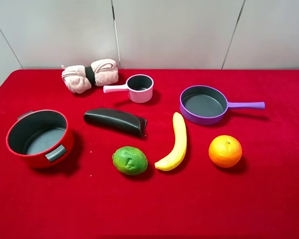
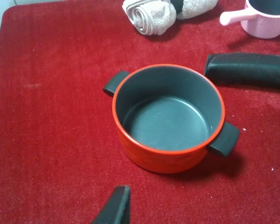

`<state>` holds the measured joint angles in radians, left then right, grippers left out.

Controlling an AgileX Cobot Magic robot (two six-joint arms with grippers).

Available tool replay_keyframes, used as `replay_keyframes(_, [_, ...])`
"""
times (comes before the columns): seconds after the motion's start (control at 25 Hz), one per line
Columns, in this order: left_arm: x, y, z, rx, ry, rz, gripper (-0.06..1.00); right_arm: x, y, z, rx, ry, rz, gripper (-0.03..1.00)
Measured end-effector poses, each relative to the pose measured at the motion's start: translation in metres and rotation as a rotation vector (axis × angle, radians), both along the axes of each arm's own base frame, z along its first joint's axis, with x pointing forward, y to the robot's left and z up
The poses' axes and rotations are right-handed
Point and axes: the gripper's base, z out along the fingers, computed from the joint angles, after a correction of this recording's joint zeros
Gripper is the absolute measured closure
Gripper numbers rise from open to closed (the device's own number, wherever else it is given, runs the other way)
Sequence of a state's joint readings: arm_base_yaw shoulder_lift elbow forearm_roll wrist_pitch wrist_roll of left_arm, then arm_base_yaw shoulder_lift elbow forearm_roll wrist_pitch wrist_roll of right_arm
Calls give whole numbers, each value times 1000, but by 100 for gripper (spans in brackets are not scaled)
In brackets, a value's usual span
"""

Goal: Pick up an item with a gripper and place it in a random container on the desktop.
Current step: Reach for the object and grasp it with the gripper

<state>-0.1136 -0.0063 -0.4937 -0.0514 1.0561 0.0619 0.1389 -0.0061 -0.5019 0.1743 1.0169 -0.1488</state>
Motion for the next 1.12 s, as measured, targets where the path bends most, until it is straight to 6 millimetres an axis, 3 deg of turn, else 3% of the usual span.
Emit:
replay_keyframes(0.32, [0,0,0,0,0,0,-4,11,1,13,-17,47,-7,27])
replay_keyframes(0.72, [0,0,0,0,0,0,-4,50,6,48,-84,157,20,27])
replay_keyframes(1.12, [0,0,0,0,0,0,-4,90,16,68,-197,227,138,27])
